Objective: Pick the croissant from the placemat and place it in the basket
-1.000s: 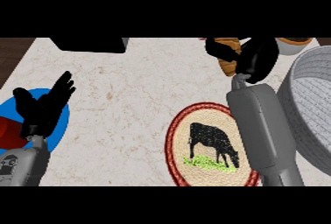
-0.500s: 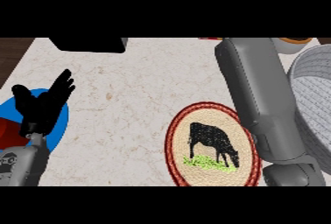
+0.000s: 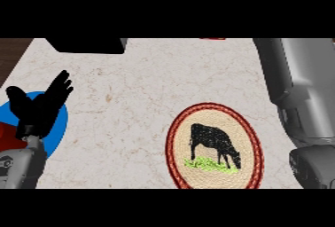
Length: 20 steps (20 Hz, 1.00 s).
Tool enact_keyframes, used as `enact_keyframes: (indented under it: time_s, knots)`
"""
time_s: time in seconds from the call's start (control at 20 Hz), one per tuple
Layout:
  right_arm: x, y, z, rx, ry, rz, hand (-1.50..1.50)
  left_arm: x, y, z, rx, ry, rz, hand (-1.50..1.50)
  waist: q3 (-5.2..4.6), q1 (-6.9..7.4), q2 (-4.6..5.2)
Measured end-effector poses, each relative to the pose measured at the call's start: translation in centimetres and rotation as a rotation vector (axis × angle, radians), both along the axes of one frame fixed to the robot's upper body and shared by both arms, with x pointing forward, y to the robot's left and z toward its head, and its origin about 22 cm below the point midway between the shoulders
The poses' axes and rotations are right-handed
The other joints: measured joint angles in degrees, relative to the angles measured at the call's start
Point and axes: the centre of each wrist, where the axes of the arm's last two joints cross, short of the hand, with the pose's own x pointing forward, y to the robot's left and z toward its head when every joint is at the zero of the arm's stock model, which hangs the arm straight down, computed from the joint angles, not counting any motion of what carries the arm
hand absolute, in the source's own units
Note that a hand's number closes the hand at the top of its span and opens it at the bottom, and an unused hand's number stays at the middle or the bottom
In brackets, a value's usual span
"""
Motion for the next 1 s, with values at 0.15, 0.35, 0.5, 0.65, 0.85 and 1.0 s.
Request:
enact_keyframes:
  time_s: [0.15,0.35,0.5,0.65,0.85,1.0]
  knots:
    - [0.4,-2.5,0.3,-0.01,0.019,-0.072,1.5,-0.4,-0.1,-0.4,0.0,0.002,0.007,0.0,0.04,-0.36,-0.1]
    - [0.5,-5.2,-0.4,-0.005,0.037,-0.13,1.5,-0.4,0.4,-0.4,0.005,0.006,0.024,0.0,0.07,-1.03,-0.29]
    - [0.2,-6.4,-2.0,0.014,0.052,-0.143,1.5,-0.7,0.3,-0.9,0.006,0.007,0.034,0.0,0.09,-1.7,-0.52]
    - [-0.4,-8.2,-3.1,0.021,0.061,-0.164,1.5,-0.4,0.4,-0.7,0.001,0.007,0.04,0.0,0.09,-2.11,-0.65]
    - [-1.6,-10.5,-4.7,0.042,0.048,-0.182,1.5,-0.6,0.5,-0.6,0.004,0.009,0.04,0.0,0.12,-2.23,-0.72]
    - [-2.4,-12.3,-6.0,0.061,0.037,-0.193,1.5,-0.8,0.3,-1.2,0.002,0.012,0.041,0.0,0.13,-2.18,-0.66]
